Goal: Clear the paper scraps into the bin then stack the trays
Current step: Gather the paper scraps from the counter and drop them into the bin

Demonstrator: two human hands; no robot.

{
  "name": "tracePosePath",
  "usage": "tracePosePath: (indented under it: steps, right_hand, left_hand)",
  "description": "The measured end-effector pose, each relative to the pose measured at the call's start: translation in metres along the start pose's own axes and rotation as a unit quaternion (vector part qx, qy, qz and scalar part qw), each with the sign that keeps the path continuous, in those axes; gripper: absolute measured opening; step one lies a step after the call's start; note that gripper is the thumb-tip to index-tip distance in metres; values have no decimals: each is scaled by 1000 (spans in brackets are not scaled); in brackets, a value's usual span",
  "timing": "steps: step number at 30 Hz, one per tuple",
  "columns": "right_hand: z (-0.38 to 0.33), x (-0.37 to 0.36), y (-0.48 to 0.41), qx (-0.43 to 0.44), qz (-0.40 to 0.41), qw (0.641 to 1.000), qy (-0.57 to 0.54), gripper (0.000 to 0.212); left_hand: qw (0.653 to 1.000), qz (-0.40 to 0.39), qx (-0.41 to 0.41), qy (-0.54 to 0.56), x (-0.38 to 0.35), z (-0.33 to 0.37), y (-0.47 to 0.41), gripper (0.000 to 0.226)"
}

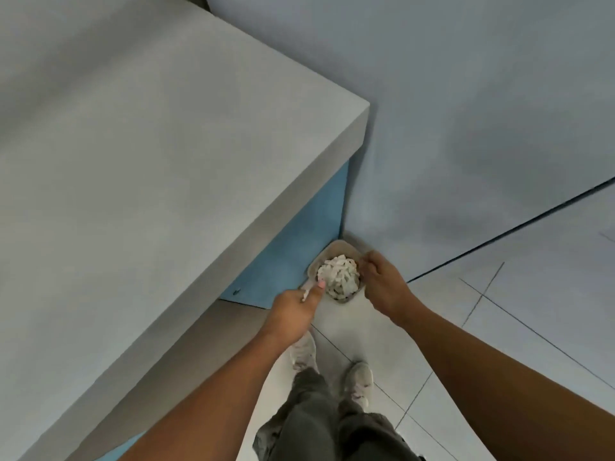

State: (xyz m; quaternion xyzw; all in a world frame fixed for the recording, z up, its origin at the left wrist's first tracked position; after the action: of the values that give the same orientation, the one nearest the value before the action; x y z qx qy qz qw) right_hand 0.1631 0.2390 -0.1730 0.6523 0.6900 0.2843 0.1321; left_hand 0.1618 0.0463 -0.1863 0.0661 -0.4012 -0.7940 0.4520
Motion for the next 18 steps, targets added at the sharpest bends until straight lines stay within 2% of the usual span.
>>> tracePosePath:
  steps: [2,4,9,13,15,18]
  right_hand:
    - [28,4,-23,-15,7,999,45,25]
    - [59,5,-45,-50,3,997,62,26]
    - [135,5,-101,-128,22,991,22,29]
    - [183,1,-149,-154,52,986,-28,30]
    - [207,1,-174,-159,61,985,-37,29]
    - [241,3,-203,-160,80,982,-55,28]
  left_hand:
    - [999,-34,12,-28,-15,-10,-34,57]
    - [999,-36,28,-9,-26,-21,-70,43]
    - [996,-54,73,-13,-47,-62,-171,19]
    - [989,-80,122,-1,-64,-100,-248,20]
    - [988,-79,130,-14,-72,-116,-281,13]
    - [987,-79,139,-1,-86,-133,-327,14]
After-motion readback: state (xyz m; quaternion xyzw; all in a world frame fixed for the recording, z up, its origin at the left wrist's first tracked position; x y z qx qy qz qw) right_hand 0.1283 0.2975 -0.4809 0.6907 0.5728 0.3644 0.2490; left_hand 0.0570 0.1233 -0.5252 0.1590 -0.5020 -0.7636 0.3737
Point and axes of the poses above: each hand's wrist, its own y-axis away from the middle knuckle, its own x-axis out of the back of the hand, z = x × y, the point moved 1 cm from there along -y, towards the middle knuckle, and after that the axes turned 12 degrees about -z, right-handed, at the moved point
